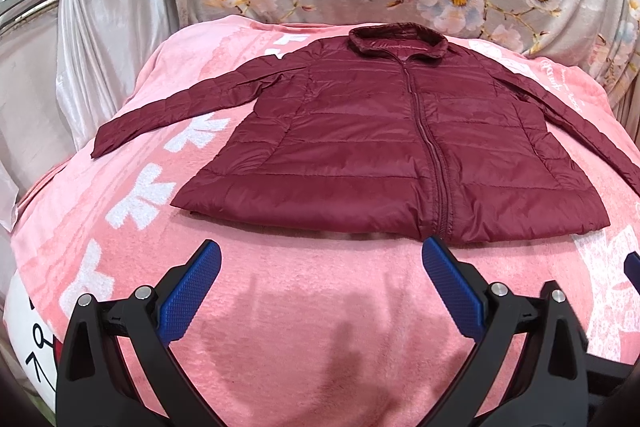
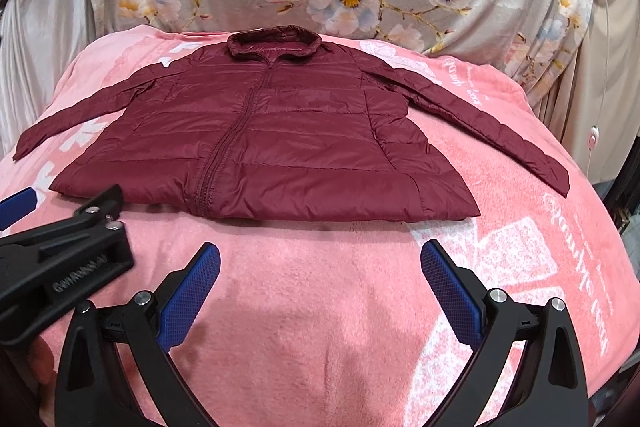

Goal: Fold large clothes
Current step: 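Grasp the maroon jacket sleeve cuff with the right gripper and lift it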

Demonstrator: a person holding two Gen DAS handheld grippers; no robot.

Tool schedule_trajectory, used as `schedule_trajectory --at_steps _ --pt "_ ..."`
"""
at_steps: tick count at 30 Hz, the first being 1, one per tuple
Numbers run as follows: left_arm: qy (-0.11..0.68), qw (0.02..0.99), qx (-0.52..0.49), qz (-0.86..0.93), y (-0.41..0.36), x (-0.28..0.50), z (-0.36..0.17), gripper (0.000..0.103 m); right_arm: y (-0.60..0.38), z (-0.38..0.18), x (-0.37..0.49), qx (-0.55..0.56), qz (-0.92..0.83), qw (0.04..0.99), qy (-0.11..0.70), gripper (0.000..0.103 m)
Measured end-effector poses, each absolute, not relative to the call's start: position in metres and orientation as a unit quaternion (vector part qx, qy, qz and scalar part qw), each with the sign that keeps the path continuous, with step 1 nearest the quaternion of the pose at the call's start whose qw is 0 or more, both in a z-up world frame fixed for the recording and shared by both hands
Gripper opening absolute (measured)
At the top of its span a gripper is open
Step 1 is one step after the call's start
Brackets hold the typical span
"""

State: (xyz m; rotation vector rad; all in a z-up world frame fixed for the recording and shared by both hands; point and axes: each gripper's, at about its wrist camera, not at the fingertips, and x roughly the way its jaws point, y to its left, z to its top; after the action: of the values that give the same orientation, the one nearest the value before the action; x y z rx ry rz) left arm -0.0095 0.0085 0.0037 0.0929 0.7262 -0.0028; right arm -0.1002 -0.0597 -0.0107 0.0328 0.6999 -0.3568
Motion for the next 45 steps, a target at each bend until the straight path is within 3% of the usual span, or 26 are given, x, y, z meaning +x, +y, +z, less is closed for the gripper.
schedule_trajectory --at_steps 10,26,37,40,42,45 --pt "0.361 0.932 0.041 0.02 0.029 0.012 0.004 0.098 -0.123 -0.008 -0.093 0.042 -0.223 0.912 0.342 0.098" --pt "0.377 0.922 0.038 0.077 0.06 0.102 0.004 0.098 -0.409 -0.023 -0.065 0.244 -0.384 0.833 0.316 0.098" --pt "0.395 0.913 0.021 0.098 0.075 0.156 -0.006 0.098 -0.503 -0.063 -0.056 0.378 -0.414 0.783 0.271 0.098" --pt "0.402 0.909 0.008 0.11 0.083 0.167 -0.012 0.098 -0.514 -0.061 -0.05 0.379 -0.418 0.785 0.256 0.081" --pt "0.401 0.908 0.009 0.12 0.087 0.171 -0.015 0.098 -0.523 -0.059 -0.043 0.384 -0.42 0.784 0.246 0.052" --pt "0.402 0.906 0.01 0.128 0.091 0.176 -0.018 0.098 -0.532 -0.05 -0.029 0.38 -0.423 0.789 0.234 0.019"
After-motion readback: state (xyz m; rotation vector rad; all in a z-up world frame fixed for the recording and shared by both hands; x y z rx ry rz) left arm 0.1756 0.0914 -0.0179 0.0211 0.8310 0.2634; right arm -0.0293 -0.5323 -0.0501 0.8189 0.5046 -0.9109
